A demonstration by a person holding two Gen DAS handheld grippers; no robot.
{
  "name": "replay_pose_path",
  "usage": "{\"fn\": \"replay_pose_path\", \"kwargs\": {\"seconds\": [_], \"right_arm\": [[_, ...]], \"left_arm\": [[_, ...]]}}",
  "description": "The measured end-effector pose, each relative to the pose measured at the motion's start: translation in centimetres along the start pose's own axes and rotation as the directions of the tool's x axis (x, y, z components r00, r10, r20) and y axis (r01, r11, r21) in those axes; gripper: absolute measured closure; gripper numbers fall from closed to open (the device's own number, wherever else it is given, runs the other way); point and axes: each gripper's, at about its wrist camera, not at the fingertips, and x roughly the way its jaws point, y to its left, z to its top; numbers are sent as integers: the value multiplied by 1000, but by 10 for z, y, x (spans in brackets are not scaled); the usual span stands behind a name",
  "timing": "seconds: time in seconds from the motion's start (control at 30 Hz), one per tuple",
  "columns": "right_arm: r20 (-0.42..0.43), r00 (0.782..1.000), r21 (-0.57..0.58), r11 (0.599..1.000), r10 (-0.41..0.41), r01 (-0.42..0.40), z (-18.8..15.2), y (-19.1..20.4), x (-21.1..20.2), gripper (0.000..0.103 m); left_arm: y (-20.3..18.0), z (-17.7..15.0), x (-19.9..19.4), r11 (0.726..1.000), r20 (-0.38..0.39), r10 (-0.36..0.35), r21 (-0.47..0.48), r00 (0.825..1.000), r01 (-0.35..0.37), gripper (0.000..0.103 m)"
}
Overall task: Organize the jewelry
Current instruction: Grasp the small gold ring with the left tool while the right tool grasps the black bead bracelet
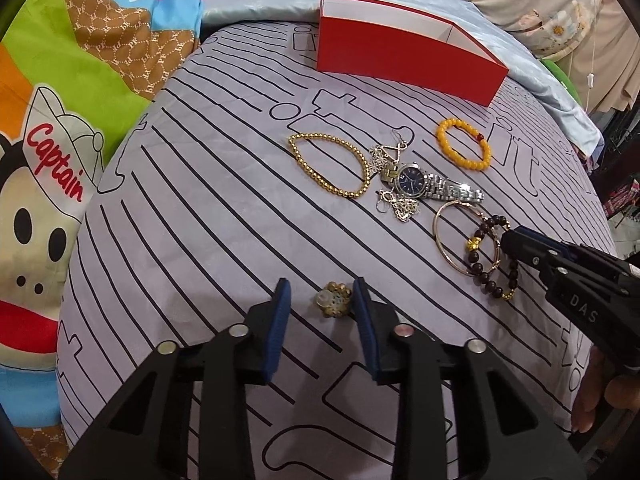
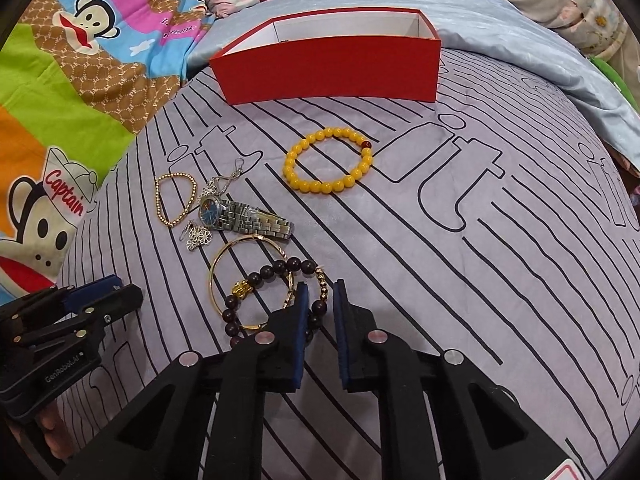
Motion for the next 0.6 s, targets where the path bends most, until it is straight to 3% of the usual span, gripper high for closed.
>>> {"fn": "replay_pose_path", "kwargs": {"seconds": [0.13, 0.6], "right_arm": [[-1, 1000, 8, 1000, 8, -8, 0, -1, 0, 96], [59, 998, 40, 999, 28, -30, 3, -7, -29, 96]], "left_arm": [[-1, -1, -1, 1000, -11, -23, 3, 1000, 23, 86], [-5, 5, -19, 998, 15, -61, 7, 998, 61, 86]]}}
